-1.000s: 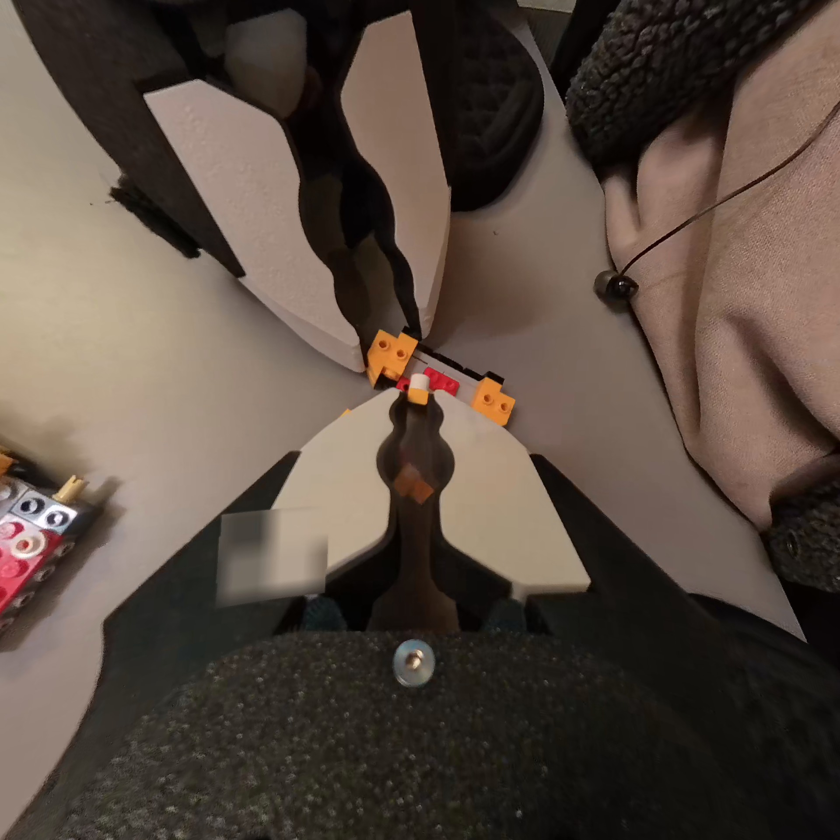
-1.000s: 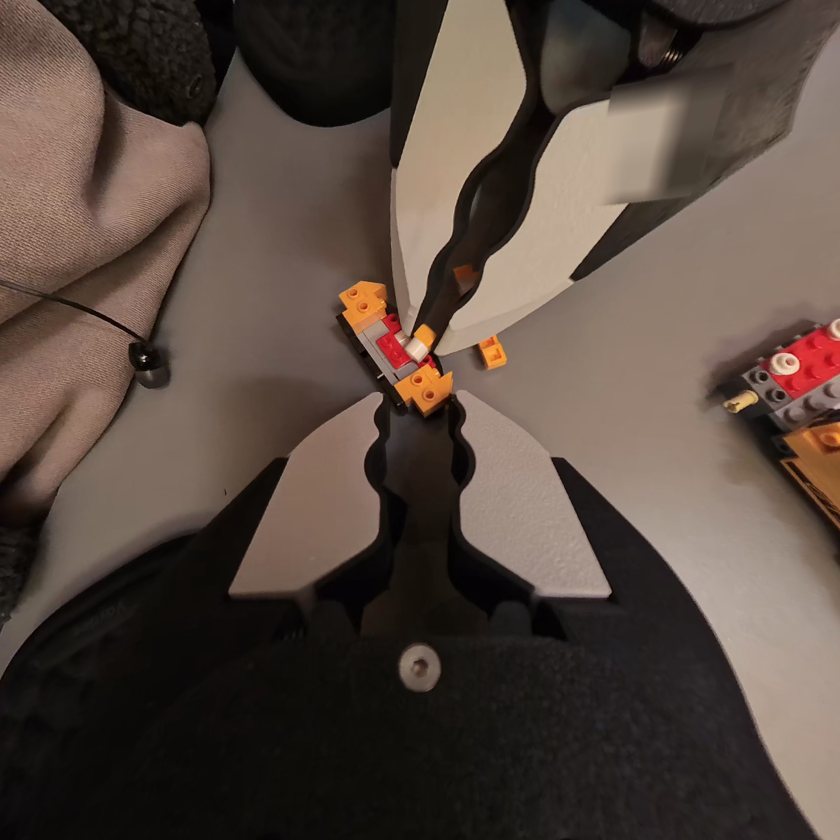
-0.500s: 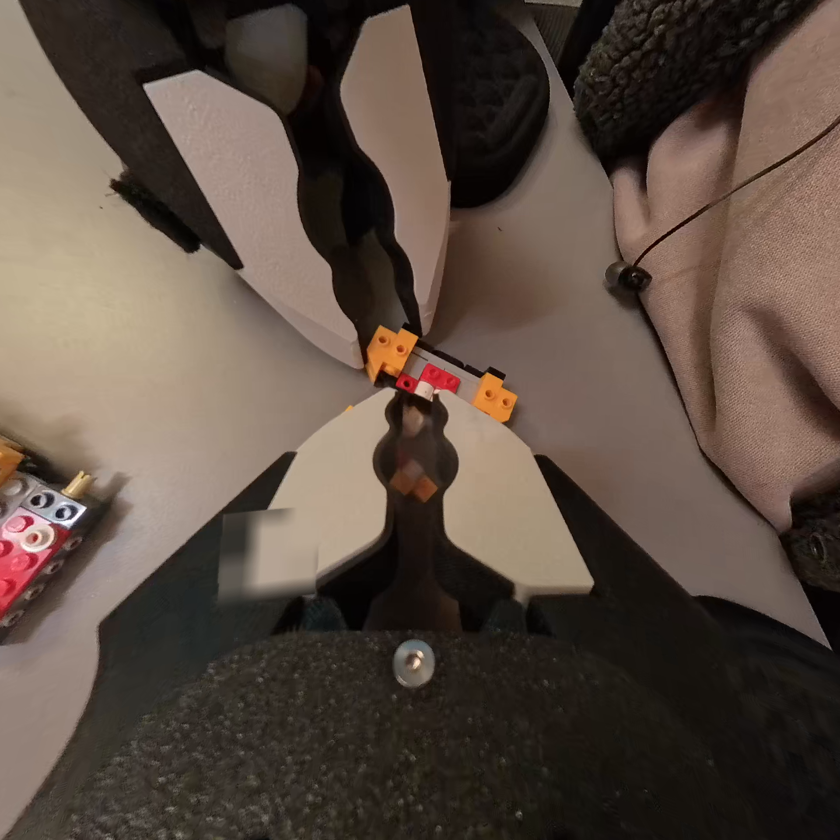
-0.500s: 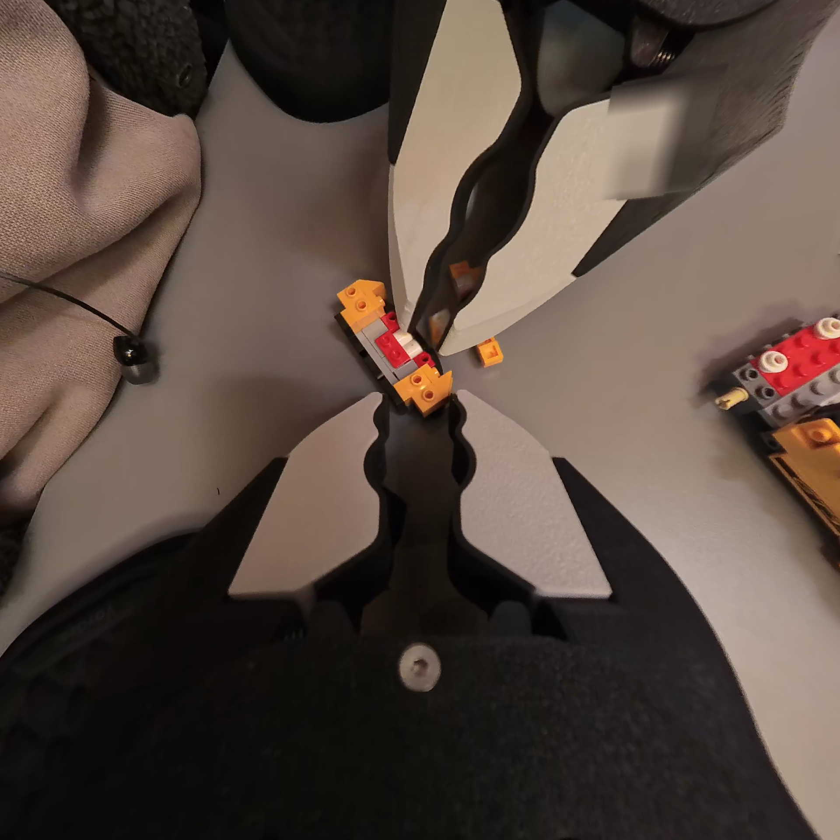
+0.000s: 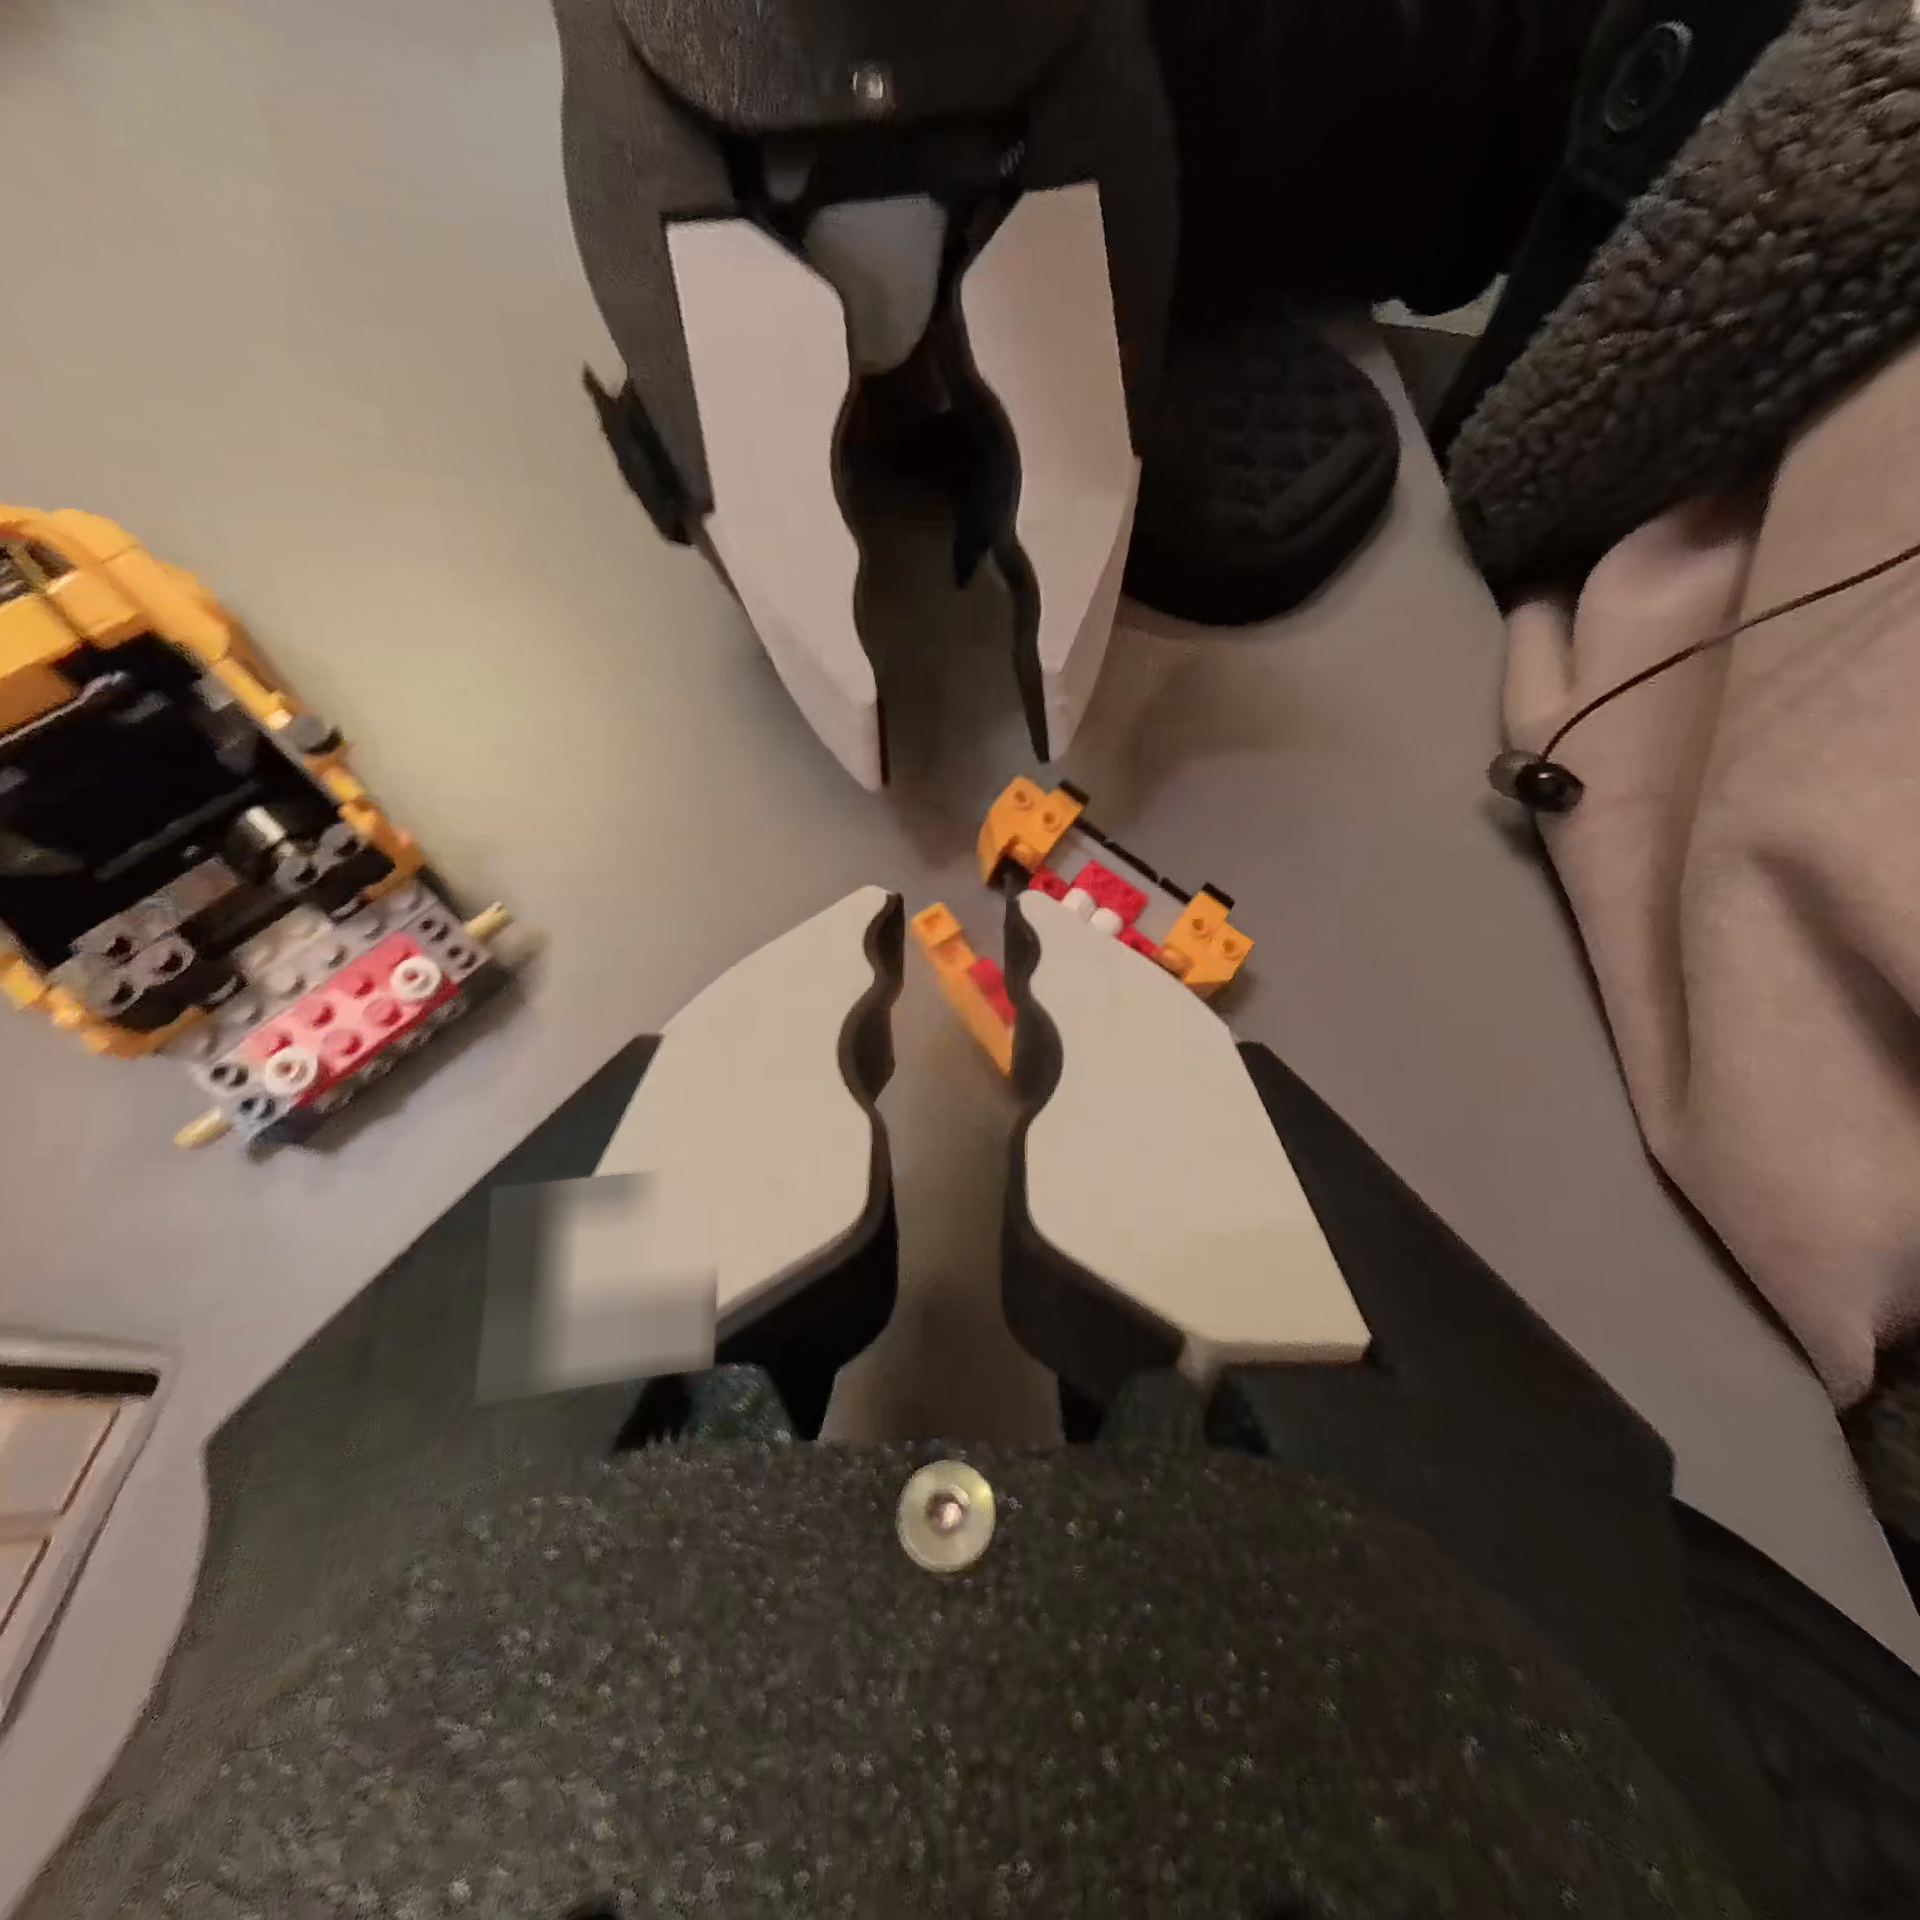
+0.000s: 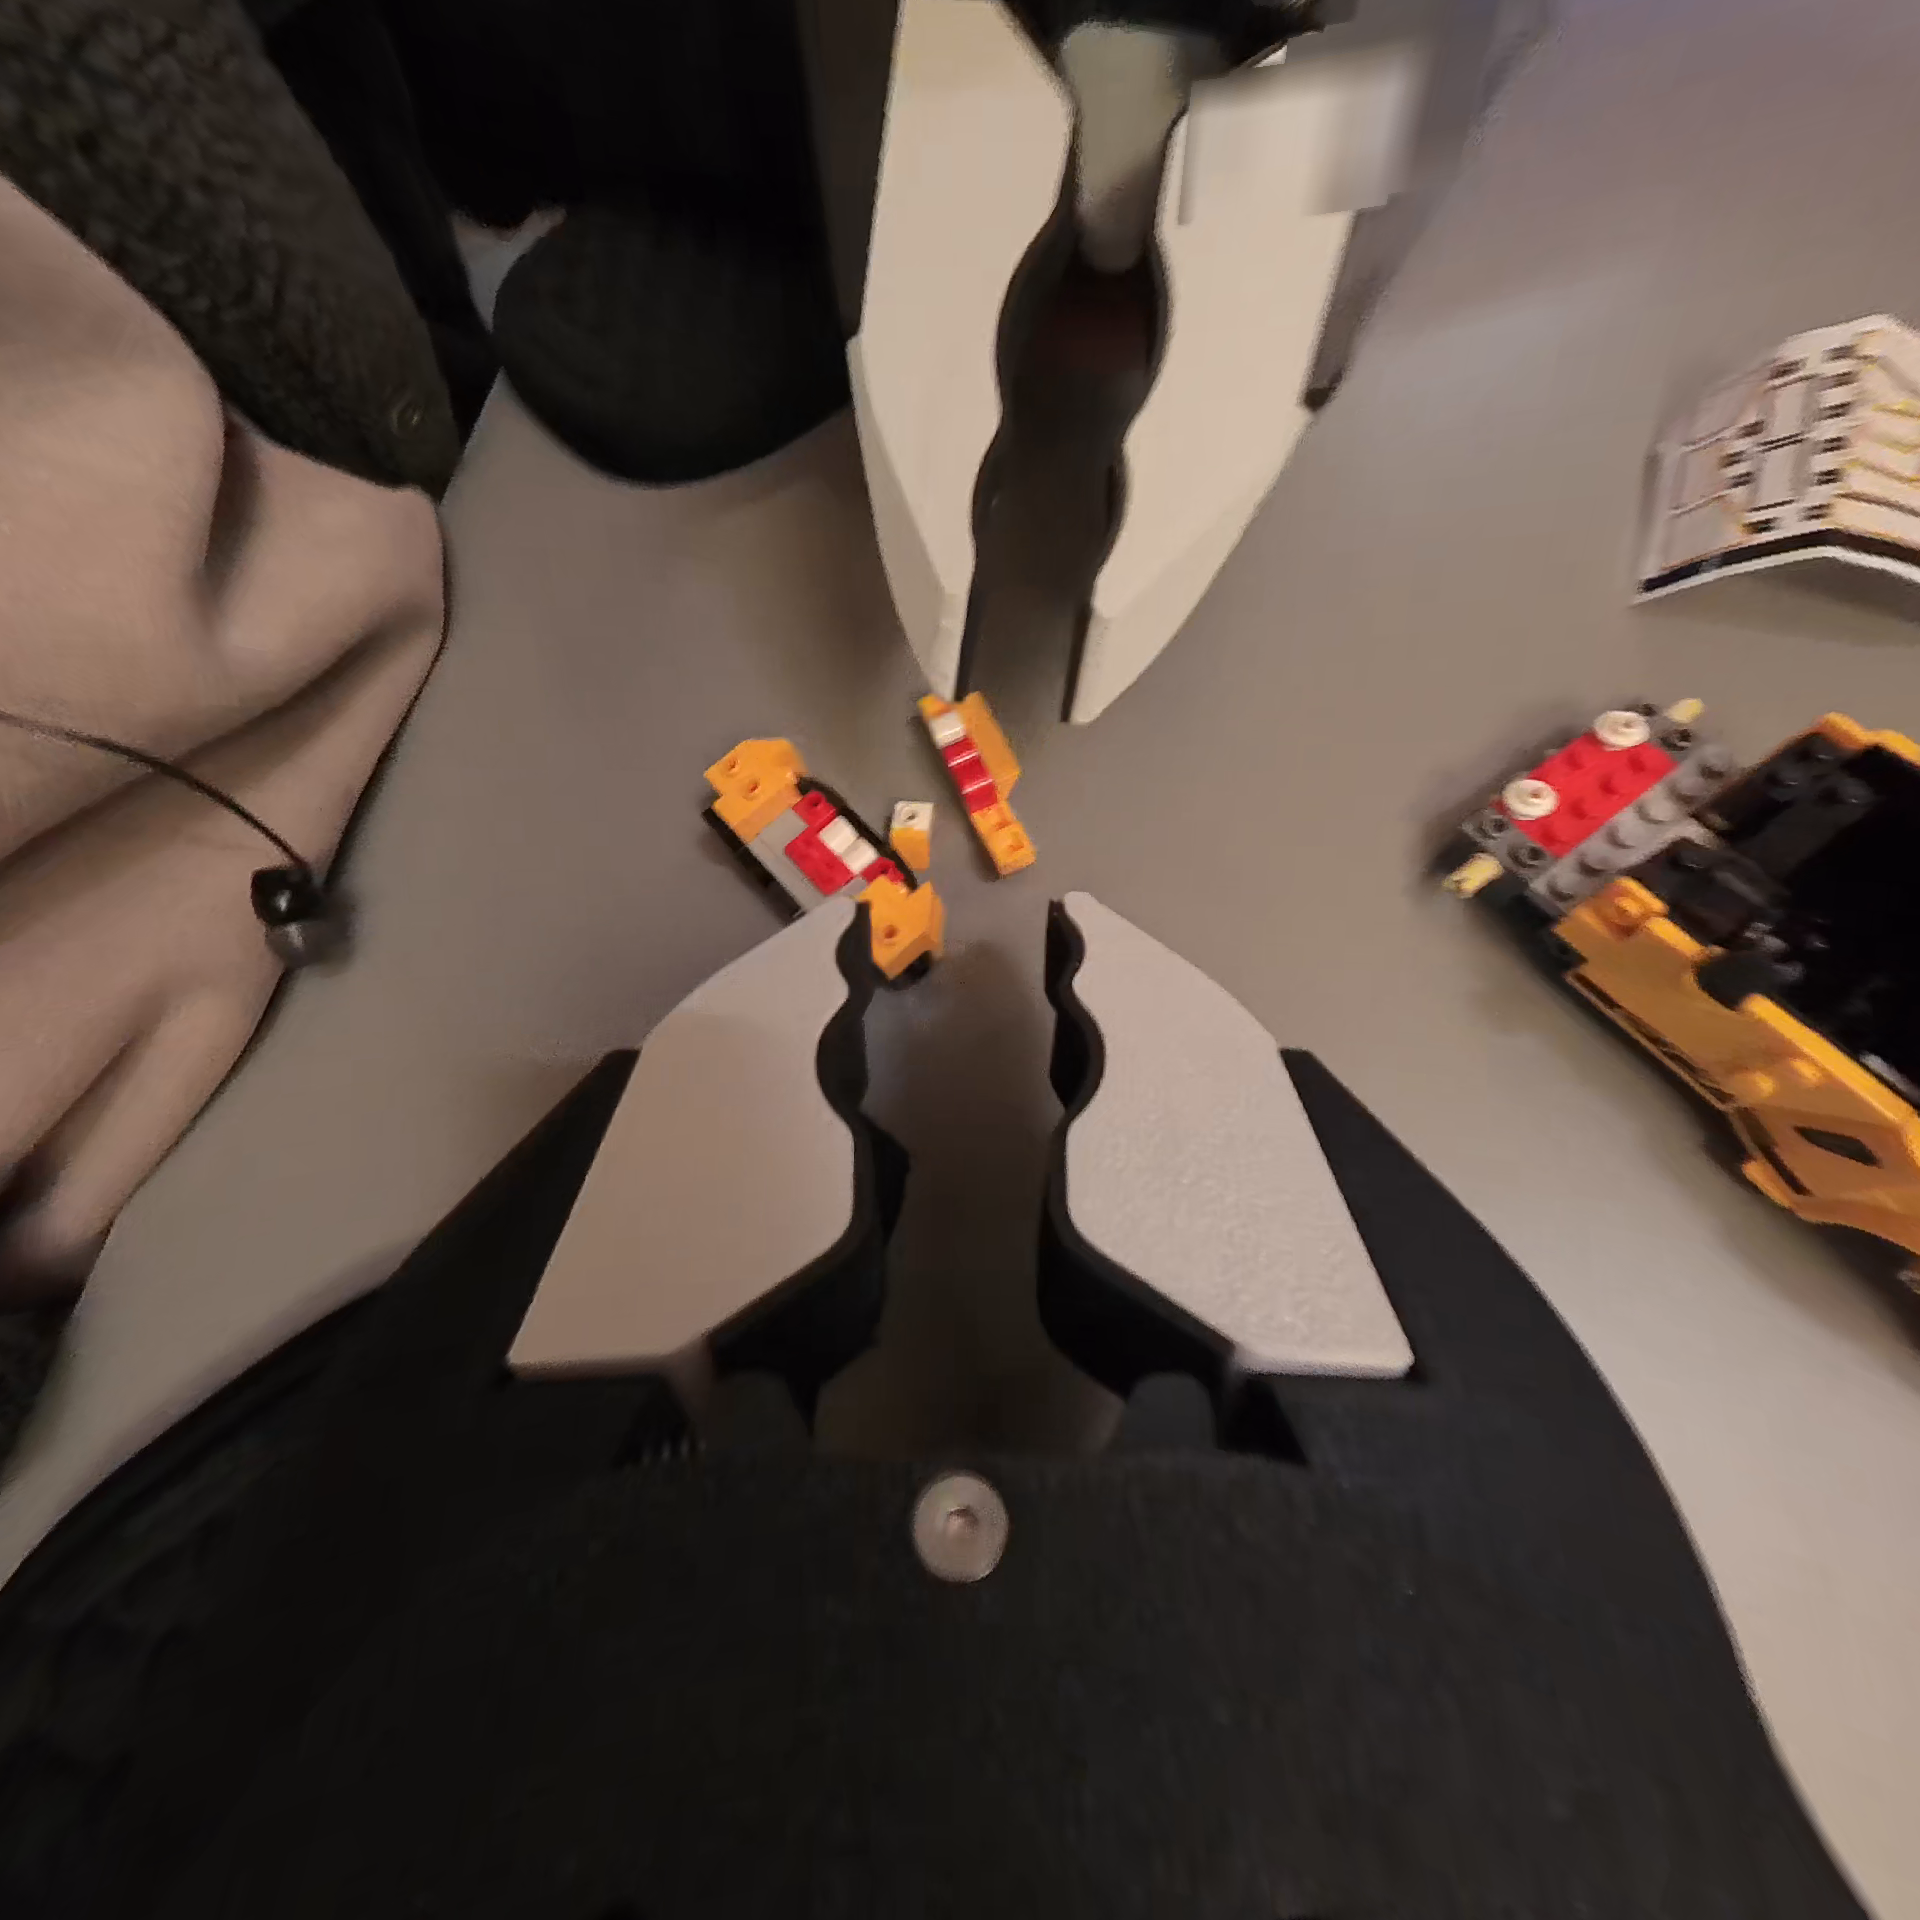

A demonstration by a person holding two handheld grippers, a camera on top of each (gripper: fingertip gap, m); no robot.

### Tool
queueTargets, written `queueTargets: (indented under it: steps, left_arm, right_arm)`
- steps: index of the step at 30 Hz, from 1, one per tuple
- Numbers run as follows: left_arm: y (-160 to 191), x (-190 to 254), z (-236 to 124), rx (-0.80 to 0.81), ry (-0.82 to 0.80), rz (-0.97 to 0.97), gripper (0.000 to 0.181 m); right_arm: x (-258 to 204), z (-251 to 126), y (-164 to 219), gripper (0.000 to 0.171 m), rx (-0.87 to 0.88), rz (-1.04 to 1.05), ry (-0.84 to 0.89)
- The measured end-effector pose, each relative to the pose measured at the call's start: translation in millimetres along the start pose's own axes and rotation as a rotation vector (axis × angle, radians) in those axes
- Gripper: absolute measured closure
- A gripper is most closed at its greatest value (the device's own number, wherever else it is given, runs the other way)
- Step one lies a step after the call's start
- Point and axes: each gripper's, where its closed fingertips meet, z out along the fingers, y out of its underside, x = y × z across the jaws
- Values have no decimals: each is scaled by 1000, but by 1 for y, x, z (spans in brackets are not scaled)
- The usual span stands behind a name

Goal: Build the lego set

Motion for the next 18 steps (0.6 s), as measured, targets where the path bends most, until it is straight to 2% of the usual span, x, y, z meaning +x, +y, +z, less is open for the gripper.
queueTargets:
  steps: [6,18]
  left_arm:
    - [18,-8,-8,-42,-79,-33,161]
    - [39,3,7,-177,-50,-25,152]
  right_arm:
    - [30,-14,-5,140,111,58,128]
    - [44,-10,1,144,96,51,229]
